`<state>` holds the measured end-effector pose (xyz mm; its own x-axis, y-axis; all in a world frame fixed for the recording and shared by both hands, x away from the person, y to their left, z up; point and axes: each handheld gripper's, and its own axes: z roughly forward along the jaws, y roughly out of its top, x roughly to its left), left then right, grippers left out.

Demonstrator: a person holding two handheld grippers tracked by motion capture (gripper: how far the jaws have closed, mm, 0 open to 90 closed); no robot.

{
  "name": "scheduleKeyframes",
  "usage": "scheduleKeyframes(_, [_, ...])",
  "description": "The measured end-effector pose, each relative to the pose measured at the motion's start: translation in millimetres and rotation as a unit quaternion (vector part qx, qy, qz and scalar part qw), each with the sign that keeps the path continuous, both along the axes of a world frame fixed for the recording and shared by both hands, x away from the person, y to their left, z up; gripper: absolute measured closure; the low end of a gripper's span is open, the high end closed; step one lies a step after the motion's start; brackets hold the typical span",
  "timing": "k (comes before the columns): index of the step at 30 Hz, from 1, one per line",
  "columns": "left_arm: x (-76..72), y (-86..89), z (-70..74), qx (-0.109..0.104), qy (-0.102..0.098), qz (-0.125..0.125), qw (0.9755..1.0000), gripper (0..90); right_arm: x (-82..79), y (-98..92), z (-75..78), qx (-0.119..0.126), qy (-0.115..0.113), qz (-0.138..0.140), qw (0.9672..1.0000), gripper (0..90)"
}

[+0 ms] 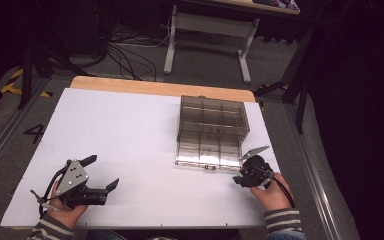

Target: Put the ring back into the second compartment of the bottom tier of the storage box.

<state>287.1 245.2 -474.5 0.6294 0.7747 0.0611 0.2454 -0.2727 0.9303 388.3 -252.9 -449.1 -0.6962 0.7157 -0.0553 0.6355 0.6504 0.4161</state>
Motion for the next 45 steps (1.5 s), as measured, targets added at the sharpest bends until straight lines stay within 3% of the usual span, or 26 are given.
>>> scheduleKeyframes(11, [-0.1, -0.2, 0.0, 0.0, 0.0, 0.0, 1.0, 2.9, 1.4, 1.0, -4.4, -0.015, 0.002, 0.0, 0.9999, 73.9])
scheduleKeyframes(21, [-0.1, 0.2, 0.3, 0.002, -0.002, 0.0, 1.0, 2.9, -0.8, 1.9, -1.2, -0.018, -0.006, 0.002, 0.9998, 74.6])
scheduleKeyframes(26, [-0.4, 0.1, 0.2, 0.0, 0.0, 0.0, 1.0, 2.9, -5.0, 0.7, 8.2, -0.009, -0.032, 0.005, 0.9994, 74.6])
scheduleKeyframes(45, [0.0, -0.4, 0.1, 0.001, -0.001, 0.002, 1.0, 2.9, -9.6, 0.3, 20.8, 0.007, -0.064, 0.011, 0.9979, 74.6])
